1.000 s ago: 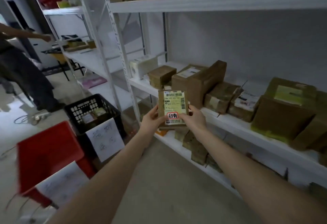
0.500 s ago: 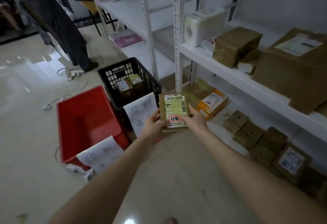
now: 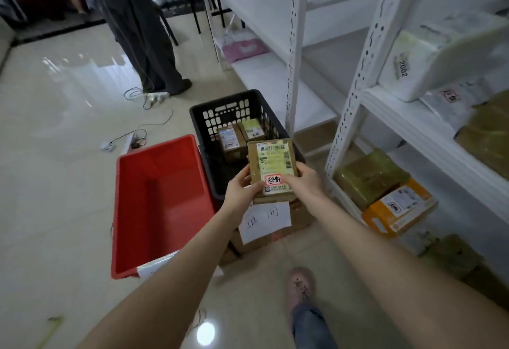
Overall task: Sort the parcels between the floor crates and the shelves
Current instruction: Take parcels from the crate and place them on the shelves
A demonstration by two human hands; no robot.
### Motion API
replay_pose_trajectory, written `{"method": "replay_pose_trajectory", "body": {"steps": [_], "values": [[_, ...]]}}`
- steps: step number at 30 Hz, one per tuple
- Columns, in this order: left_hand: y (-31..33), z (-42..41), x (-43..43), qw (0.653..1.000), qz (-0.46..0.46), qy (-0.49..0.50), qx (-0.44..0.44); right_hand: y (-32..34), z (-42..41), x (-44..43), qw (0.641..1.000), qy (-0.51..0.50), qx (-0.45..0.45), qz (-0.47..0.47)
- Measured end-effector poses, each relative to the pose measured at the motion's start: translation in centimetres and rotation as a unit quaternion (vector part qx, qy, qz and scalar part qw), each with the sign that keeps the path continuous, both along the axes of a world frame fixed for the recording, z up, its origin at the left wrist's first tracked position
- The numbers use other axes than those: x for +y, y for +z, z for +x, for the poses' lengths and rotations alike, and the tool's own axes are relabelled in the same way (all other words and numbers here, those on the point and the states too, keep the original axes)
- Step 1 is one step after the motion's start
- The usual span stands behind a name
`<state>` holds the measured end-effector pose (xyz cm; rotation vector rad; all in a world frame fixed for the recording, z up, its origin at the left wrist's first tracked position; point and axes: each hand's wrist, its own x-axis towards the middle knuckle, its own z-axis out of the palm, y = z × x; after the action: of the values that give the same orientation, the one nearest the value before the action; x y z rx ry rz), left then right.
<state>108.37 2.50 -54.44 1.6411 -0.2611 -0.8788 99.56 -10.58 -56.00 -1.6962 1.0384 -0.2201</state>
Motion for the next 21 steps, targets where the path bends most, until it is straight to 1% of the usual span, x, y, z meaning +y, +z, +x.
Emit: {"method": "replay_pose_trajectory", "body": {"steps": [6, 10, 13, 15, 18, 21], "values": [[-2.9, 10.3, -6.8, 0.997, 0.025, 0.075, 0.012, -2.5, 11.6, -7.2, 0.998, 0.067, 0.008, 0.007], [-6.2, 15.2, -10.6, 0.995, 0.060, 0.076, 0.037, -5.9, 16.7, -10.8, 0.994, 0.089, 0.054, 0.011], [-9.5, 18.0, -12.2, 0.992, 0.086, 0.068, 0.068, -9.2, 19.8, -12.6, 0.987, 0.115, 0.107, 0.028], [-12.1, 20.1, -13.0, 0.989, 0.101, 0.063, 0.083, -11.7, 22.0, -13.5, 0.980, 0.132, 0.146, 0.023], [-16.6, 22.9, -14.1, 0.984, 0.125, 0.058, 0.111, -15.6, 24.8, -14.2, 0.961, 0.154, 0.231, -0.006], [-21.3, 24.7, -15.3, 0.977, 0.150, 0.045, 0.144, -19.4, 26.8, -14.7, 0.932, 0.171, 0.317, -0.054]]}}
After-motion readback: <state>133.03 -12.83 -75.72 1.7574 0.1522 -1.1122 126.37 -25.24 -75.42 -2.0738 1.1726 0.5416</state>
